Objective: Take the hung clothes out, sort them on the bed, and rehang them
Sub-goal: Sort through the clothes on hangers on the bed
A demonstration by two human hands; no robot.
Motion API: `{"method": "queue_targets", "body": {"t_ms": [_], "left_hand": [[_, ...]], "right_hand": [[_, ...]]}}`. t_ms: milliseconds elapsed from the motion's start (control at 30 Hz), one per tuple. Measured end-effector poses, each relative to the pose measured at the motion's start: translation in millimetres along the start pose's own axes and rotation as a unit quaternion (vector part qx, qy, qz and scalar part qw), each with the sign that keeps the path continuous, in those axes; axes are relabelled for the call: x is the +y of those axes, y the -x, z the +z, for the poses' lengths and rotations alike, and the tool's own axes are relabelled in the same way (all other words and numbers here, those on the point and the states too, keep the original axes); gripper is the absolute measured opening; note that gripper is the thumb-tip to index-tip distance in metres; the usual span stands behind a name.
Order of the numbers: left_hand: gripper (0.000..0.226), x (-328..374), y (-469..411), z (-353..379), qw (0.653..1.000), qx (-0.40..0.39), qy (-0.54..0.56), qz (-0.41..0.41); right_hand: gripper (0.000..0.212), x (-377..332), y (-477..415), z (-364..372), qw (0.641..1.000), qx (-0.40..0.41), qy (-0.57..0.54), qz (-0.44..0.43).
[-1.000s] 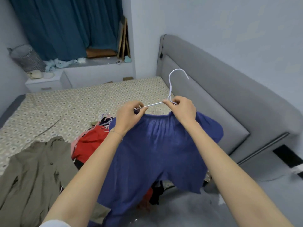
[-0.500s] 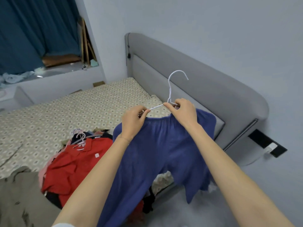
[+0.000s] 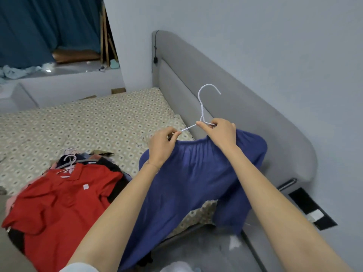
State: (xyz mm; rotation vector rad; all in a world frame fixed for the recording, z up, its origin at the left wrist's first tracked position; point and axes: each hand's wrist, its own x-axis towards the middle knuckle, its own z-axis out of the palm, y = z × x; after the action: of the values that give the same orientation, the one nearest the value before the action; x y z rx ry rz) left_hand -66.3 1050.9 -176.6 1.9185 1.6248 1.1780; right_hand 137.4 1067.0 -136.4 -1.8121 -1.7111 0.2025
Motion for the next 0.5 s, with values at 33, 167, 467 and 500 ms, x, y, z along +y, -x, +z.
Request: {"method": "queue_targets", "body": {"t_ms": [33,167,467,500], "left_hand": [[0.021,-0.2,-3.1,5.9,1.000,0.000,-0.005,-0.006],[0.021,-12.8,-10.1,19.8,0.999,0.004,-0.025,-0.027],[0.021,-92.9,-26.5,18.4,0.992,0.017,-0.038,-0.122],[0.020,-105.8,-31.6,16.0,0.990,0.018,-0.038,-0.133]], "right_hand": [[0.066,5.0,-5.5,1.2,1.000,-0.013,-0.006,-0.001],[0.066,18.9,-22.3,16.0,0.998,-0.064,-0.018,0.001],[0.061,3.3,-67.7,111.6,0.983,-0.177,-0.040,-0.025],[0.060,-1.5,-73.8,125.3,0.981,-0.188,-0.045,-0.030]]}}
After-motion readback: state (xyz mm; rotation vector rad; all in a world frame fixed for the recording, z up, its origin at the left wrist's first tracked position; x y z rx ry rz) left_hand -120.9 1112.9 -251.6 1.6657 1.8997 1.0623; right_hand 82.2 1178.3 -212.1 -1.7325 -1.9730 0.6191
